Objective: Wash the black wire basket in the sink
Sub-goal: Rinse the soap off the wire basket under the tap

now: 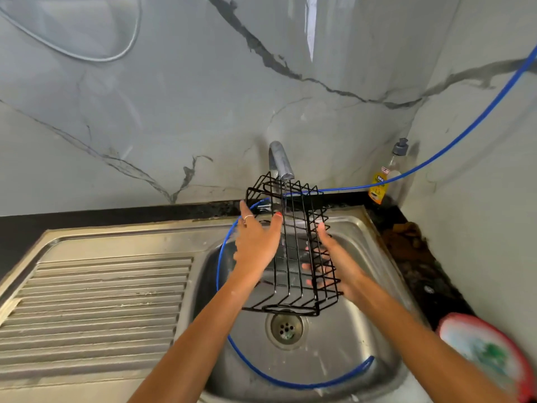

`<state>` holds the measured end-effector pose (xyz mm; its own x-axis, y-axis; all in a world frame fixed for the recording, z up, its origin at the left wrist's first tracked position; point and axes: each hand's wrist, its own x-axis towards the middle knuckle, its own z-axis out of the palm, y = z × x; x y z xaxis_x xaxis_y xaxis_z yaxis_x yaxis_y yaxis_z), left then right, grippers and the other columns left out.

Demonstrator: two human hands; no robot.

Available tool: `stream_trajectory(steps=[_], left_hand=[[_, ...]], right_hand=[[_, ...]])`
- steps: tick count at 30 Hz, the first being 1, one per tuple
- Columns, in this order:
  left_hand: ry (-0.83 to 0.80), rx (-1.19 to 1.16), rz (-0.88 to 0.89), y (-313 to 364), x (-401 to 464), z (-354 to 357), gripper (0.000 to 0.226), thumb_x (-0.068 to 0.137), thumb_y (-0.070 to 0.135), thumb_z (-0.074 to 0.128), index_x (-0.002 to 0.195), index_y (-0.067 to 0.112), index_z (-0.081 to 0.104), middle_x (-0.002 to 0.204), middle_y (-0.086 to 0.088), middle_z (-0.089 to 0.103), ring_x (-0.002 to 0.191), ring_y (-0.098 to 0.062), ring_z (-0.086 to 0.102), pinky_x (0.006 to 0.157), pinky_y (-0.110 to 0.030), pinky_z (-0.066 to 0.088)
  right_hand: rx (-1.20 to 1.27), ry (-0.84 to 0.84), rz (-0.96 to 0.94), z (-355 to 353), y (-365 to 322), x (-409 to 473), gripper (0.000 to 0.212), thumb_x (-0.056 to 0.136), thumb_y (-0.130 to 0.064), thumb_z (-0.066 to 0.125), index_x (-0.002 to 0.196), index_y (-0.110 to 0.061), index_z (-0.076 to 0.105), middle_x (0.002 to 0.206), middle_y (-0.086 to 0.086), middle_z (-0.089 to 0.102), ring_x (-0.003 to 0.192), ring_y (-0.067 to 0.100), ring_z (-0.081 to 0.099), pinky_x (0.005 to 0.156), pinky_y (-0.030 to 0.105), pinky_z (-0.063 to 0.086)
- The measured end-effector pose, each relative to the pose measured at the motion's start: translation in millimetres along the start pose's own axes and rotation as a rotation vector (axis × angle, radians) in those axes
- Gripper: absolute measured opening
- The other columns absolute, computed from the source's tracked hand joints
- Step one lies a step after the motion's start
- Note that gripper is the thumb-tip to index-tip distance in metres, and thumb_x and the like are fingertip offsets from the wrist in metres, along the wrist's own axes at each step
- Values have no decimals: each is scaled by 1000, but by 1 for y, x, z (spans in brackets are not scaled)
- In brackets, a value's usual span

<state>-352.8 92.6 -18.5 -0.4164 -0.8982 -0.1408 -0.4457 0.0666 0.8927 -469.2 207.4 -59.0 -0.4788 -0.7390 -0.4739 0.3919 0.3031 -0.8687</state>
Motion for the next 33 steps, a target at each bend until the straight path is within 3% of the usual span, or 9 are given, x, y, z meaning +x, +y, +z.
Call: stream_trajectory(steps=[4,13,16,18,20,23,26,29,33], left_hand=[[-120,186,158,22,5,9,67,104,38,34,157,17,-1,165,-1,-3,151,-18,-4,123,-42,3],[-310,419,204,71,58,30,57,100,41,33,150,14,33,158,-9,28,143,-30,30,117,-48,24],[-308,385,203,79,67,35,40,100,36,32,124,14,54,104,-12,62,99,-26,59,97,-39,43],[-296,261,172,78,74,37,35,99,37,36,107,9,57,70,-2,47,68,-20,51,75,-33,43],[-291,186,159,74,82,37,36,98,38,41,97,5,56,66,-2,42,62,-17,44,66,-31,39],[-298,190,170,72,88,35,32,99,36,42,89,9,56,69,-4,42,61,-15,42,62,-29,36],[-321,263,208,68,91,35,33,101,38,41,84,10,49,64,-2,38,58,-14,39,56,-28,32],[-378,311,225,64,93,31,35,101,45,36,93,14,51,75,-4,44,77,-22,48,64,-30,35],[-530,418,361,56,83,16,53,103,52,27,152,33,30,156,-1,33,145,-22,28,114,-34,23]], right_hand=[[97,-39,13,-9,19,1,81,73,-78,49,140,-34,41,128,10,58,92,28,71,77,51,57],[345,-121,99,-13,36,-6,81,79,-72,48,136,-14,49,115,25,63,83,38,69,66,47,56],[472,-134,111,-10,41,-4,78,81,-69,48,134,-11,48,119,30,56,95,43,61,67,53,54],[548,-143,126,-7,47,-1,76,82,-68,49,133,-11,50,117,26,55,105,46,55,79,63,50],[564,-158,136,-3,51,-1,76,80,-70,51,122,-7,58,113,23,59,105,44,57,91,66,44],[629,-150,145,11,50,-3,68,86,-67,39,85,-5,65,85,19,61,74,35,63,71,51,54],[706,-55,148,27,55,3,60,81,-69,49,92,-11,58,83,16,54,67,33,63,60,49,54],[752,6,162,34,65,15,79,57,-77,67,110,-20,55,94,11,64,82,34,65,72,51,52],[816,80,114,41,60,16,53,72,-69,58,90,-19,61,98,8,64,105,37,62,93,56,48]])
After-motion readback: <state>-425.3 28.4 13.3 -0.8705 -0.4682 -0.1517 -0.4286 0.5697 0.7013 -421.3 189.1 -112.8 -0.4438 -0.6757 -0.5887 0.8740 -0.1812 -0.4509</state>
